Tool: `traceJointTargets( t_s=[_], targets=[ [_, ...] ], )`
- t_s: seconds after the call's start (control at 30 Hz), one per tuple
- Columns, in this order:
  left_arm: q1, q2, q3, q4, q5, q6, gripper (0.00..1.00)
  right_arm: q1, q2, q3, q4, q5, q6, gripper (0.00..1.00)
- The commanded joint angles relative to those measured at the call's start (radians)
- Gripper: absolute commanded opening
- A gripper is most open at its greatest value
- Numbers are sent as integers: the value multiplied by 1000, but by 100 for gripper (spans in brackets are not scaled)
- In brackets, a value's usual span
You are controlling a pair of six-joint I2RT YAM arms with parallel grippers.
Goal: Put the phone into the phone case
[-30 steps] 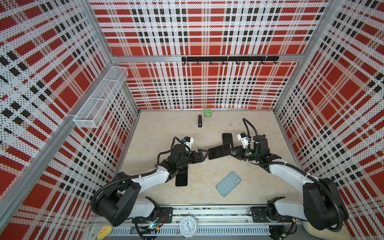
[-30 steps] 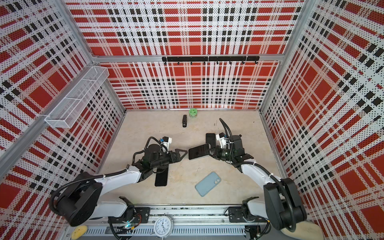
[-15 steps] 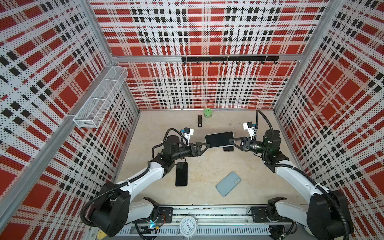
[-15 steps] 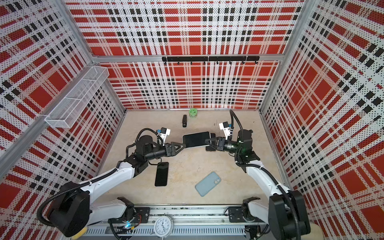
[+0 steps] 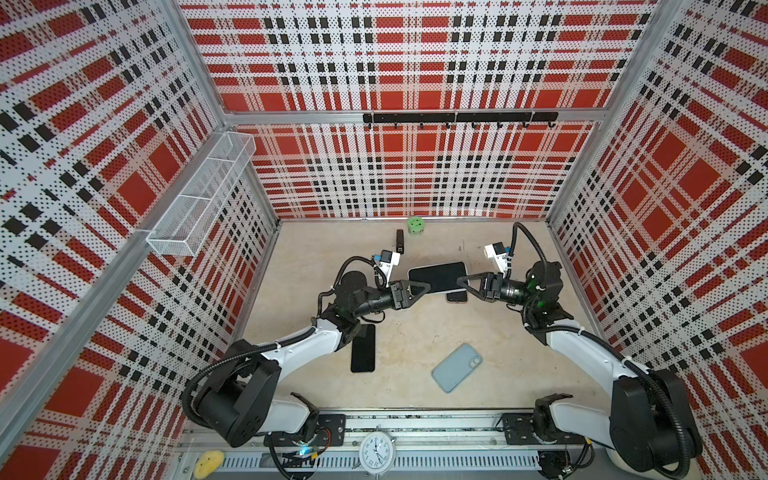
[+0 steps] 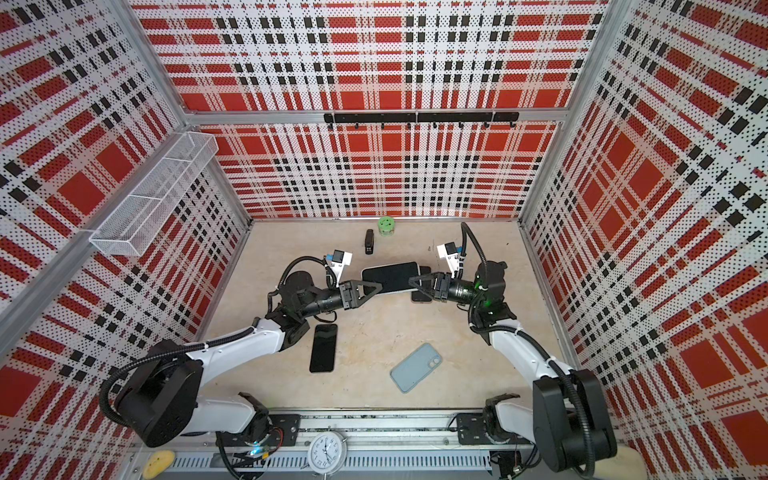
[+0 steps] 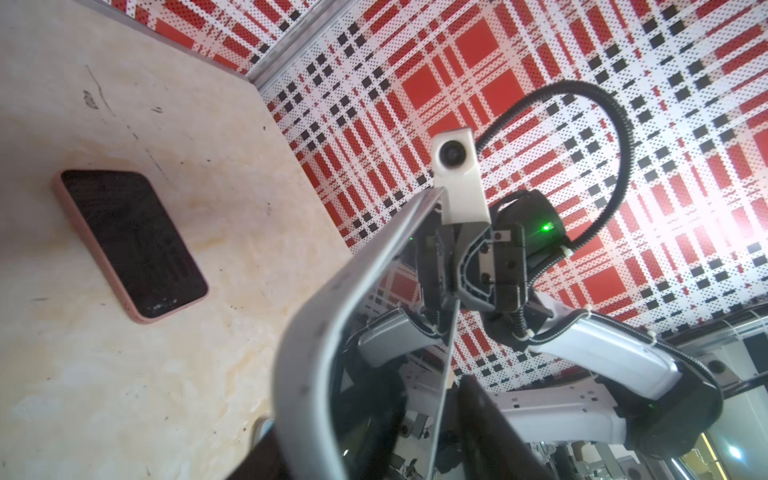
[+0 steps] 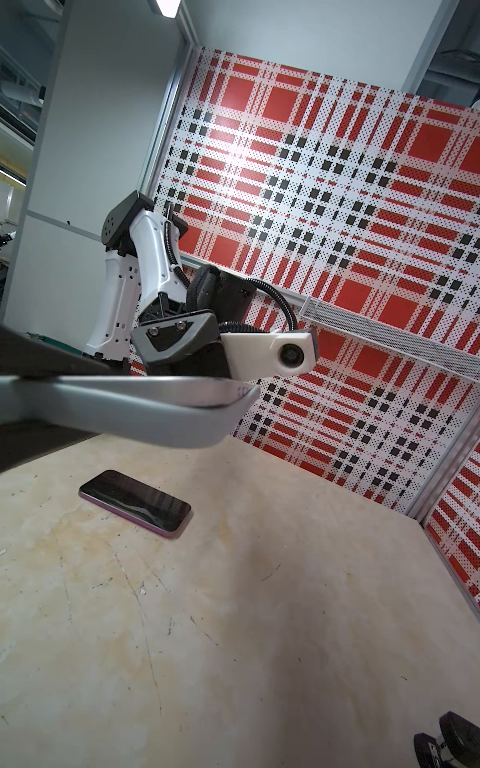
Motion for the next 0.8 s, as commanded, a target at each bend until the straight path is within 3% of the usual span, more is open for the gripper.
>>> traceJointTargets(
  t_s=[0.0,0.23,0.37,0.53,0.77],
  targets=[
    [-13,-2,18,109,-32,-30,49,1,16,-8,137,-14,30,11],
    [-33,27,25,178,-54,-64,16,1,50,-32,208,-10,65,17],
    [-37,35,14,202,-57,-79,4,-1,52,-32,203,-7,46,33],
    [-36,21,-15,210,-50,-92,0,-26,30,-2,187,15,23,49],
    [-48,16,-39,211,-33,-104,0,-42,37,68,99,35,-49,48]
  ],
)
